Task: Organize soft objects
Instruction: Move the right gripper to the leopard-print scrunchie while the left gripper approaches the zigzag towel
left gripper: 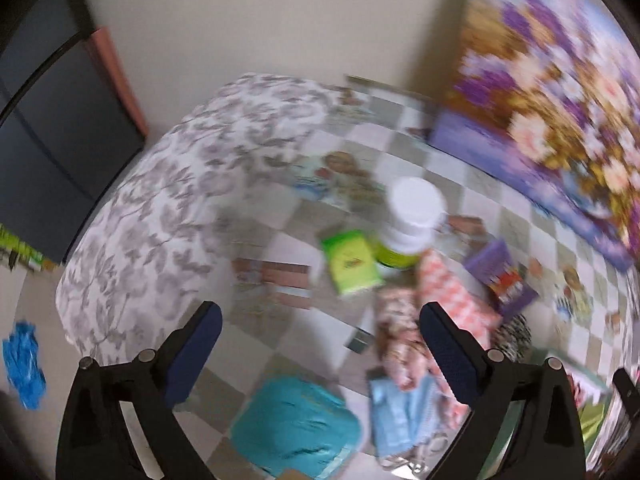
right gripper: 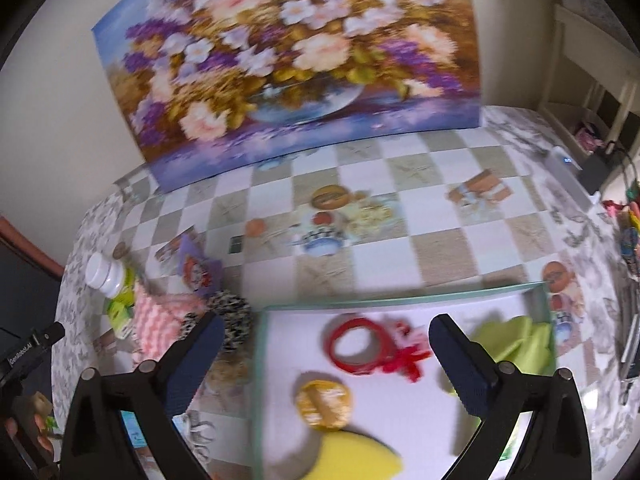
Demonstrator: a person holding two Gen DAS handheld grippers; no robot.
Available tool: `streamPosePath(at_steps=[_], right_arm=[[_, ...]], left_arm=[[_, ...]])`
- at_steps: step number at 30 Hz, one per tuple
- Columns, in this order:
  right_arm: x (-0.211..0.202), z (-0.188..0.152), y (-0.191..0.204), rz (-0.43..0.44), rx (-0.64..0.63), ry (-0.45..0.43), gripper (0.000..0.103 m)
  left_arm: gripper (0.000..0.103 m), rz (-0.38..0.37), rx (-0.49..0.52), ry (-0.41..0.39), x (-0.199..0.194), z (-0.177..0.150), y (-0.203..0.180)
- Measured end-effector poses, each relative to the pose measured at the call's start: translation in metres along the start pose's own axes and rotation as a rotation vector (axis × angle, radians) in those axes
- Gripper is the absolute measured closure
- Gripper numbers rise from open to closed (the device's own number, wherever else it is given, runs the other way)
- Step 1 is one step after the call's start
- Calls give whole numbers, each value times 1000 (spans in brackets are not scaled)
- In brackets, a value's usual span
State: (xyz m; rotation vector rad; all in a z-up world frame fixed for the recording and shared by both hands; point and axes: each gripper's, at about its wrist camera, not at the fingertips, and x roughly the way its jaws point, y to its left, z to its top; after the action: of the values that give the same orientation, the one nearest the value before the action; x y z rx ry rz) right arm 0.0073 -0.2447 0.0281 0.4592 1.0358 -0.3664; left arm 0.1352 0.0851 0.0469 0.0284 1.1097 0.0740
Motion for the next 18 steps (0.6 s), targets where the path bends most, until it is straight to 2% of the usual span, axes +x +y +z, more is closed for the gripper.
streamPosePath(at_steps=[5,10,14,18], right_arm=[[13,-7,34,52,-59,32,0],[21,-15,73,96,-168,9,0],[39,-24,91,89,-223,49,0],[56,-29,94,94,-221,85,0]], left_arm=[[3,16,-58,-5,7,6,32],[2,-1,-112,-2,15,8,53],[2,-17,-119,5,21,8,56],[1,-33,-81,9,27,7,43]])
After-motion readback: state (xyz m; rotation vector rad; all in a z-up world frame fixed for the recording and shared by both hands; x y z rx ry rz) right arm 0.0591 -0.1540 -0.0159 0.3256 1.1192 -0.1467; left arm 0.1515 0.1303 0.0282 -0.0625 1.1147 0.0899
